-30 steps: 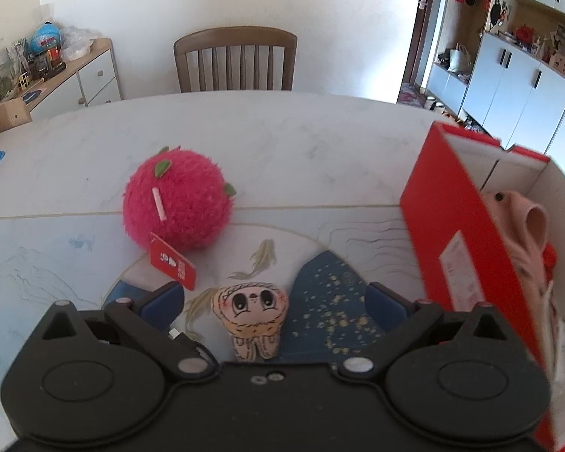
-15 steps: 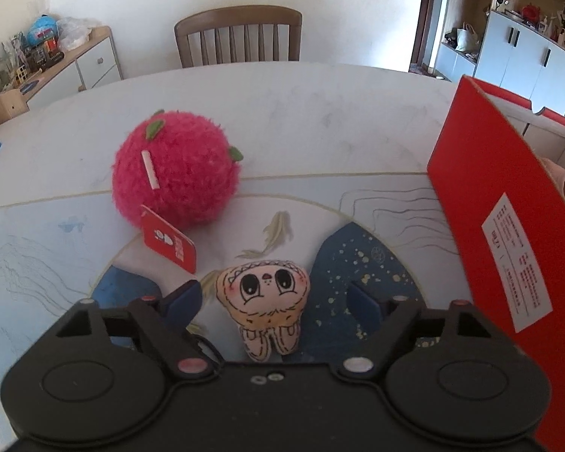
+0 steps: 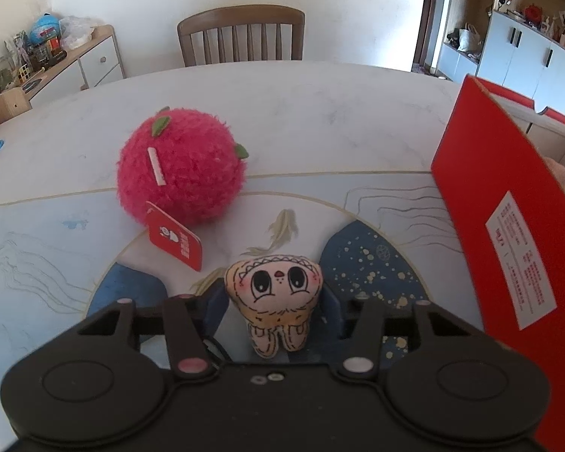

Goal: Organize objects
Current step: 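Close the left gripper on the cream plush doll and lift it, then carry the plush doll with the left gripper over the box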

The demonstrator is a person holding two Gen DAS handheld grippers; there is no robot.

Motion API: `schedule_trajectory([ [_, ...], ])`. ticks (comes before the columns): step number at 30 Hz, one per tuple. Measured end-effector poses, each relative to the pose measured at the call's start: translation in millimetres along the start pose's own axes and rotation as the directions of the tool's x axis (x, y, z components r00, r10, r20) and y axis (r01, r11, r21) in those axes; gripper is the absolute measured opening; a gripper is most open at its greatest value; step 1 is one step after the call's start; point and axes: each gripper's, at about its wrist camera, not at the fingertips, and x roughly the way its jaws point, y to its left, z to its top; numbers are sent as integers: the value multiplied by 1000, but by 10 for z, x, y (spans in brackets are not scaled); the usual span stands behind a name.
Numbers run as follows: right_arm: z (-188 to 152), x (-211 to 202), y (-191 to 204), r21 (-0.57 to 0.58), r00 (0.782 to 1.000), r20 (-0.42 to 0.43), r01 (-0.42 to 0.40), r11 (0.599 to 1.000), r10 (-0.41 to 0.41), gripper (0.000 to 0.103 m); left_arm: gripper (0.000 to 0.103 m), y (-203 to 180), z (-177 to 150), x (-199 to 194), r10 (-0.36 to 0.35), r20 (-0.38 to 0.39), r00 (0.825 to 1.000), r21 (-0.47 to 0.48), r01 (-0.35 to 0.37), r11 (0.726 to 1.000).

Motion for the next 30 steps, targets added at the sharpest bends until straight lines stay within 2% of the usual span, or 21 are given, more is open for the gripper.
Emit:
schedule_trajectory([
  [8,-1,10,-9,0,1000,6,-9,1000,9,7,50,-56,89,-320,-45,-8,999,-9,45,999],
  [18,8,4,-14,1,1000,16,-19,1000,19,7,50,-273,245,-850,-178,-1,984,-5,178,984],
  [25,13,-8,-24,-1,999,24,-25,1000,25,7,50,-610,352,-1103,-267,-7,964,56,267,962],
  [30,19,-20,-33,-8,999,31,-30,1000,30,7,50,-985,388,-1230,-334,-16,942,150,333,931],
])
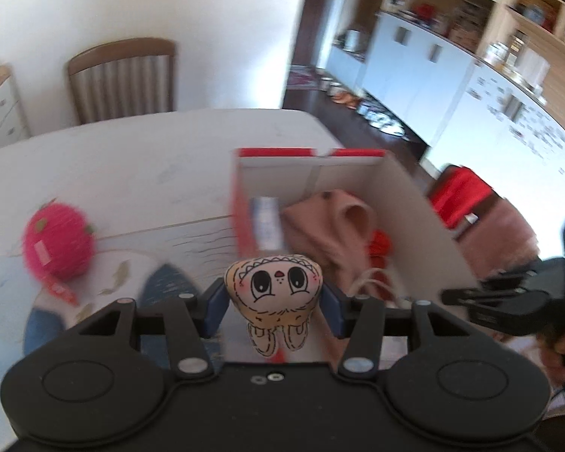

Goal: Organize objects
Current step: 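Carry the plush doll with the left gripper over the box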

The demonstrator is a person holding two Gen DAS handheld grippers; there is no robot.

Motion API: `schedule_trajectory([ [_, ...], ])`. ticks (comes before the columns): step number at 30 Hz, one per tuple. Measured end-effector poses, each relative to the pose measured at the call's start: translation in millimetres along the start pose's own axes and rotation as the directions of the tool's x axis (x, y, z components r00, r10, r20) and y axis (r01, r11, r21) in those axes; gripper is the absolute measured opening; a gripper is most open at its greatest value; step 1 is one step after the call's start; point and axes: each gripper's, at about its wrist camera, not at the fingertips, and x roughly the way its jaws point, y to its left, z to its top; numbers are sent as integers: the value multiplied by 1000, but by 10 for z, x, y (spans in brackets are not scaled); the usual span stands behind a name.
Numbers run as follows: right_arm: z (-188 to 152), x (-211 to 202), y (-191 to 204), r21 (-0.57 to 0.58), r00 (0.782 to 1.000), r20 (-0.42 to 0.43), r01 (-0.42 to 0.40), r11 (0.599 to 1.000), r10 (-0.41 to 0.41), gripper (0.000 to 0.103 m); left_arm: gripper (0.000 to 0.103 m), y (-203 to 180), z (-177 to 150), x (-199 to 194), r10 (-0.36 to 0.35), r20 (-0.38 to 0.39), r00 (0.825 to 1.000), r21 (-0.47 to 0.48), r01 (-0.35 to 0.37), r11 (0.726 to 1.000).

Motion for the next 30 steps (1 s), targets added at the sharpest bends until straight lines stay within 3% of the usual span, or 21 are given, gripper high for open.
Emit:
schedule_trajectory([
  [11,3,-110,-54,17,999,25,-19,1000,19,6,50,-773,-16,414,-87,-107,990,222,110,969],
  [30,-32,-218,-138,48,997,43,-62,997,60,6,51,-1069,-125,1189,-63,-307,950,277,153,949],
])
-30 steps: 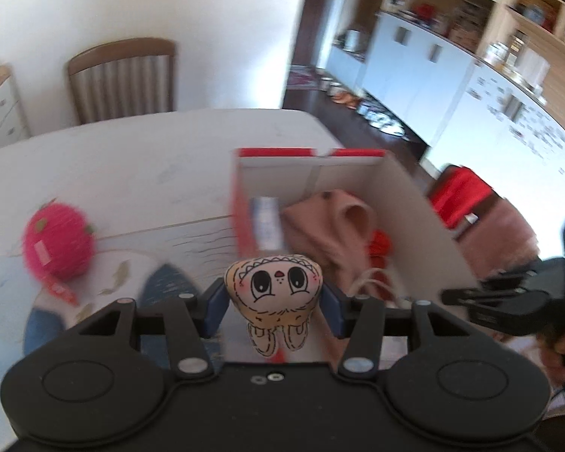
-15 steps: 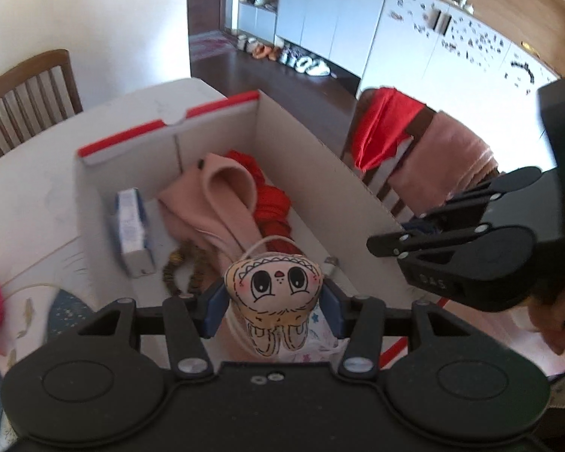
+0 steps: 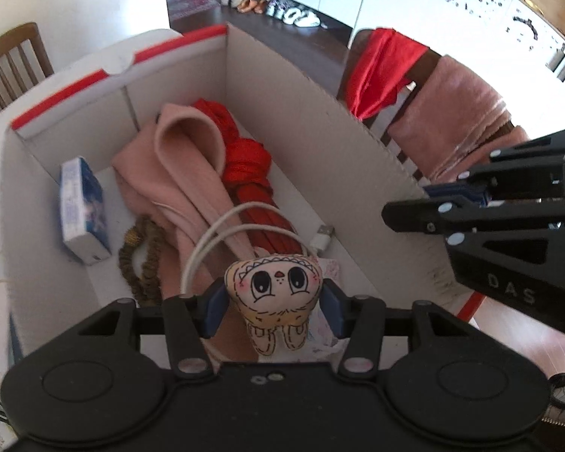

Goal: Organize objects
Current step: 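Carry the plush doll with the left gripper over the box, then lower the plush doll onto the white cable and open the left gripper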

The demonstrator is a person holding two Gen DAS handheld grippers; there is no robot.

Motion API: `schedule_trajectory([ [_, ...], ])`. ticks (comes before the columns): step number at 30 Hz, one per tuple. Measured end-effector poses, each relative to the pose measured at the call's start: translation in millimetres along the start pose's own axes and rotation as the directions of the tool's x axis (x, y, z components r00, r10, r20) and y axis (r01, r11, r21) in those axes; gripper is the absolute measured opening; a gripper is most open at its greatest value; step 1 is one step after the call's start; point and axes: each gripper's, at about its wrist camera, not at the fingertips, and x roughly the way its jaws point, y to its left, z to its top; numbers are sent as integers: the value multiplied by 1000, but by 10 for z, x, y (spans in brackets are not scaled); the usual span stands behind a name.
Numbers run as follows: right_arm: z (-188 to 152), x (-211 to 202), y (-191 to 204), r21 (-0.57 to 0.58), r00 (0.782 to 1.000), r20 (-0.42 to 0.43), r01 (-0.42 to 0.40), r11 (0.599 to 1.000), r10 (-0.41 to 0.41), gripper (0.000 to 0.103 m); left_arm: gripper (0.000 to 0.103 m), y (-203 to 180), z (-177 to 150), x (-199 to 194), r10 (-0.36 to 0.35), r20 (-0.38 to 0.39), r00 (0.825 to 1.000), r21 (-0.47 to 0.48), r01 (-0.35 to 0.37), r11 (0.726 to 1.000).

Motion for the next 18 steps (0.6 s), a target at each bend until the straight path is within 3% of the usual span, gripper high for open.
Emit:
schedule_trajectory([
  [9,10,18,3,5,1000,-3,-3,1000,3,6,55,44,-16,153,-32,-42,999,-23,31,999],
  [18,7,23,-3,8,1000,-5,-1,1000,1,6,66,57,-49,17,-43,4,999,-32,43,999],
])
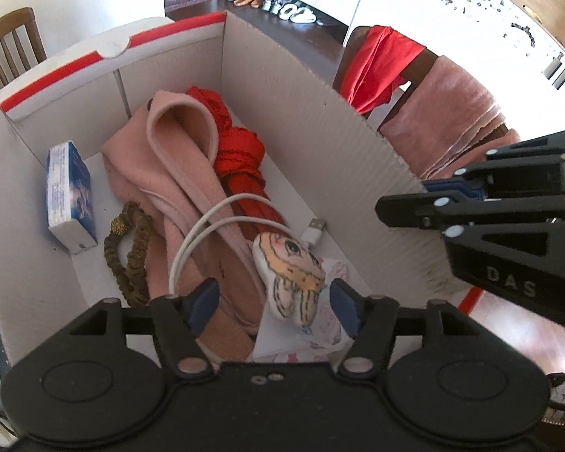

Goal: Organize objects
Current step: 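Lower the plush doll onto the white cable and open the left gripper, then move the left gripper back to the table over the black cloth item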

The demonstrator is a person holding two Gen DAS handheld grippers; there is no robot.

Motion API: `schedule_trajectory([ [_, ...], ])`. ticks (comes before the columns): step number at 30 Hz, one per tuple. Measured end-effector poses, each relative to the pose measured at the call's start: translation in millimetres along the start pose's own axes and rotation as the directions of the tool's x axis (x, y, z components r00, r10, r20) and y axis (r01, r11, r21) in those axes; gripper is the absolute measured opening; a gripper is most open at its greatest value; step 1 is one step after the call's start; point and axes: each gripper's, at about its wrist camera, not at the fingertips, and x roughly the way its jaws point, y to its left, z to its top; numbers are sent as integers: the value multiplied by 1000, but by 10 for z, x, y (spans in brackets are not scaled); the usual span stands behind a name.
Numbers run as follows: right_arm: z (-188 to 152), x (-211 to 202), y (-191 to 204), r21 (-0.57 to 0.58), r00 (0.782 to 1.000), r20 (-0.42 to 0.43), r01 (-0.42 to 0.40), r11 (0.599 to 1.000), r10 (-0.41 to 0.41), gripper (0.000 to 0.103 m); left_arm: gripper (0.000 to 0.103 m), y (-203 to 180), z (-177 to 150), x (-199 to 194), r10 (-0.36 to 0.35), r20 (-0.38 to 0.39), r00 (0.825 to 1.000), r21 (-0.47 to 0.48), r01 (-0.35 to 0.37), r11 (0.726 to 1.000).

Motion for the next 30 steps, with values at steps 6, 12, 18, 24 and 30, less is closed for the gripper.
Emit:
schedule_trajectory([
  [6,1,0,5,5,1000,-4,6,1000,-6,6,75,-23,-19,-210,15,56,998,2,-15,1000],
  [12,11,5,15,9,1000,-7,12,1000,-11,6,78,-42,-47,-449,11,113,994,-4,-10,1000],
  [18,16,7,26,8,1000,-10,18,1000,-18,6,84,-20,-122,-635,27,159,987,-18,-24,1000],
  [24,17,15,40,2,1000,-12,22,1000,-22,6,87,136,-242,-843,43,195,980,-86,-26,996],
  [30,20,28,52,-4,999,-14,29,1000,-30,6,96,317,-386,-1062,78,241,967,-160,-40,986],
])
